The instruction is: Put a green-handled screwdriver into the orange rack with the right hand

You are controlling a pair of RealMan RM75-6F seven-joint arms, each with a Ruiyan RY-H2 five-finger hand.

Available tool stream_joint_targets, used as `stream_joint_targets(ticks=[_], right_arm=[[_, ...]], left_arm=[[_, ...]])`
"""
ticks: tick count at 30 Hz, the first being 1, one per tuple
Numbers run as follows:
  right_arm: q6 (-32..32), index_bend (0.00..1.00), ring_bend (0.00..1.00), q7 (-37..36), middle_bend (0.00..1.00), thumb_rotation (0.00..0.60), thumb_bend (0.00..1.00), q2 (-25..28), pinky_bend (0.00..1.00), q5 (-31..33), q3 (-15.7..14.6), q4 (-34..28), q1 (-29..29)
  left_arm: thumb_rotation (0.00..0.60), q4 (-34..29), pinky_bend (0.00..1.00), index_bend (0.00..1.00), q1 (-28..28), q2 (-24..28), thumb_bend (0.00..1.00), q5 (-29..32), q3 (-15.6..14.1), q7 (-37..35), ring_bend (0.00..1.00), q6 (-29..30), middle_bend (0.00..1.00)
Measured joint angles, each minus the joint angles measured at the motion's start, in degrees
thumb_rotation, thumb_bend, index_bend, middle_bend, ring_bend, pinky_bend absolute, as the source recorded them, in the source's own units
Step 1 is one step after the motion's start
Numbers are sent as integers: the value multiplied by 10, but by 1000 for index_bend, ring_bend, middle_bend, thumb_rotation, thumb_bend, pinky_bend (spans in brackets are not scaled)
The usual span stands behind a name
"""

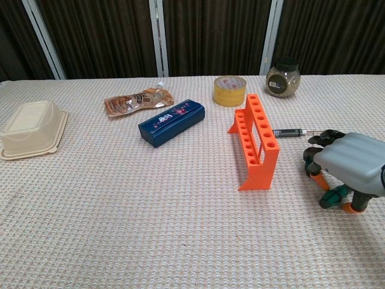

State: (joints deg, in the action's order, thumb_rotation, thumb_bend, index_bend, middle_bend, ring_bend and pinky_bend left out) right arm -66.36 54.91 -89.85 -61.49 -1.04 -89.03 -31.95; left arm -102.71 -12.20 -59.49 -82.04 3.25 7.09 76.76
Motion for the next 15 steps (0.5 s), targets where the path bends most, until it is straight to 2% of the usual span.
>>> stream_joint_targets(ticks=[3, 9, 15], right_arm=[[-3, 627, 8, -2, 227, 600, 169, -4, 77, -3, 2, 4, 1], [-16, 657, 24, -10, 245, 600, 182, -2, 86, -18, 8, 0, 3], [-19, 662, 27, -32, 246, 600, 182, 35, 86, -19, 26, -57, 2]], left_arm=[[599, 1, 0, 192, 0, 0, 237, -1, 0, -2, 0, 1, 0], [600, 2, 0, 189, 0, 0, 237, 1, 0, -5, 0, 0, 0], [600, 2, 0, 187, -3, -1, 239, 2, 1, -5, 0, -3, 0]])
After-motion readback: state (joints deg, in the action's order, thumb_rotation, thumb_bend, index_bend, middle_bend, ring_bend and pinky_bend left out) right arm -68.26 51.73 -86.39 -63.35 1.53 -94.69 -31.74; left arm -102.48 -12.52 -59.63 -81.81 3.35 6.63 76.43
